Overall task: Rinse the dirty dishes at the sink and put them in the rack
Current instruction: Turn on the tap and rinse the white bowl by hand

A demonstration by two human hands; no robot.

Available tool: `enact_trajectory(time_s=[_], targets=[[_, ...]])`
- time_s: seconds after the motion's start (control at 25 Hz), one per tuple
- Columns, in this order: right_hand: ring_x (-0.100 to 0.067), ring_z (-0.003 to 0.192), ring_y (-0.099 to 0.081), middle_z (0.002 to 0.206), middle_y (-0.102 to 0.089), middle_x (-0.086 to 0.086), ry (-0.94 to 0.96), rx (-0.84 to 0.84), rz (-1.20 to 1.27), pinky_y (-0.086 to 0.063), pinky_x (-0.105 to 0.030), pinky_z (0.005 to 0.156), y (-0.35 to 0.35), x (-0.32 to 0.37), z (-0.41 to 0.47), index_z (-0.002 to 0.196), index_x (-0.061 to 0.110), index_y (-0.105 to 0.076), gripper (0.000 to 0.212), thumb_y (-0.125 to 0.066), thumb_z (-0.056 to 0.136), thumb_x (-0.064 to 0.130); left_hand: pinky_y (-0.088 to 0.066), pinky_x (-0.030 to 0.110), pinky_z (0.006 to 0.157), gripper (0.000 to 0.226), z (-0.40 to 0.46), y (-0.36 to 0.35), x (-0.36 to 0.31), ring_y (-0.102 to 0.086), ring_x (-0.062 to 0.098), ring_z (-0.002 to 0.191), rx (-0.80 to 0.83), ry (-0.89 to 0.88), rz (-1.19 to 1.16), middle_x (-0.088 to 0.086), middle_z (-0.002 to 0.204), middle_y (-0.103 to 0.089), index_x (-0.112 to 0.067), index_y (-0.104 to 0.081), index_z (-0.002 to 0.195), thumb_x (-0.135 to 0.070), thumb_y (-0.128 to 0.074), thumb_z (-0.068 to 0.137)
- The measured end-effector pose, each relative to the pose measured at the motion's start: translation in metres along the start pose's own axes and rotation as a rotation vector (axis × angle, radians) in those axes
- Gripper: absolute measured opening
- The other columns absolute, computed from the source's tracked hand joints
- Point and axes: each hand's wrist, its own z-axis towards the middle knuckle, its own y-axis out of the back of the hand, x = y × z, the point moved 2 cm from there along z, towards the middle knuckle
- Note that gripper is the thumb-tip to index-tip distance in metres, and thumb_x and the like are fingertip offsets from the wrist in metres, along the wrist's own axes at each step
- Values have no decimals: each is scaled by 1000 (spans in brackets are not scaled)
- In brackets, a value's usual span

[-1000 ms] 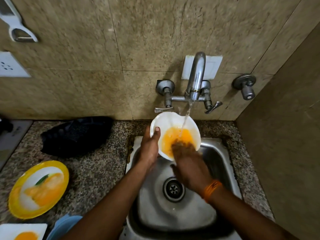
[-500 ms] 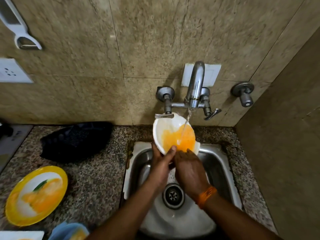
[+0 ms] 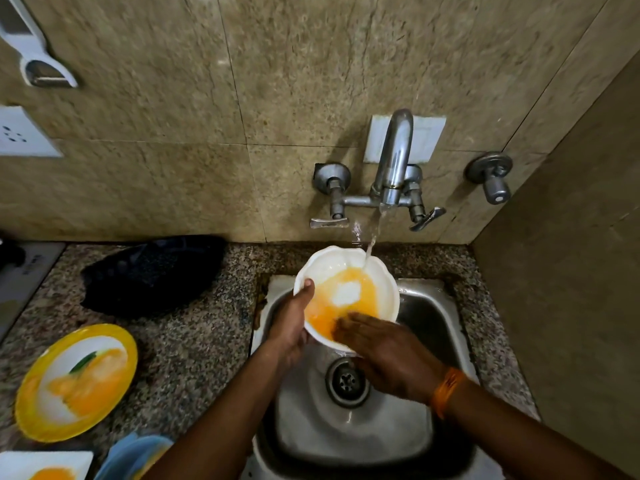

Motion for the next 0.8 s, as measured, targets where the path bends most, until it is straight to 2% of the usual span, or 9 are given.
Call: enact_trajectory(time_s=[0.08,0.16,0.32,0.4,0.48,0.56,0.64,0.68,0.8], targets=[[-29,147,-41,154,-51,-4,27,21,-91,-31,-53,120,16,-30,-8,147,19,-54,67,-74,83,24,-60,50,88,35,0,12,-1,-76,30,94,43,7,48,8,102,-81,-18,-68,120,-45,-51,104],[-34,148,-39,152,-53,-7,-35,-1,-178,-35,-60,116,22,-54,-10,144,17,-57,64,-76,82,14,-57,56,94,42,5,18,-2,-73,37,107,96,48,45,14,116,-77,-18,-66,130,-47,-54,102],[-36,143,-46,142,-63,-7,-65,-93,-35,-52,-52,105,10,-42,-15,131,15,-68,57,-79,79,-4,-54,51,96,42,3,17,-12,-71,38,107,142,66,-72,18,121,-75,-17,-70,126,-45,-52,101],[-34,142,-47,139,-65,-5,-99,-158,104,-49,-49,109,3,-28,-21,127,15,-71,51,-76,81,-5,-52,47,95,40,6,21,-14,-68,35,107,146,-29,-142,15,122,-74,-19,-65,133,-31,-55,96],[-24,142,-49,138,-66,5,-243,-235,435,-42,-39,115,-6,-12,-24,124,24,-72,46,-74,86,-1,-52,43,93,44,9,25,-11,-65,34,107,137,-119,-161,14,116,-74,-16,-63,130,-32,-59,90],[-14,132,-58,131,-69,14,-531,-268,928,-47,-35,112,-22,11,-25,121,34,-72,43,-77,88,6,-53,41,94,54,8,29,-7,-67,30,105,81,-133,-73,14,110,-74,-13,-67,120,-55,-60,87],[-28,122,-66,122,-75,-2,-802,-248,1381,-53,-49,104,-41,29,-29,121,26,-74,38,-78,88,9,-54,41,100,78,6,34,1,-70,22,113,48,-93,125,6,119,-77,-21,-70,126,-81,-56,78],[-36,120,-66,121,-74,-14,-888,-240,1537,-52,-57,103,-49,36,-33,124,20,-73,38,-78,88,10,-55,41,100,76,5,37,5,-72,19,113,31,-84,214,2,118,-78,-26,-71,125,-84,-52,79],[-38,124,-63,133,-67,-19,-1013,-221,1894,-49,-64,104,-59,50,-39,136,15,-63,48,-75,90,9,-57,42,99,47,2,37,11,-74,20,105,-34,-75,306,2,111,-79,-28,-73,109,-62,-41,102]])
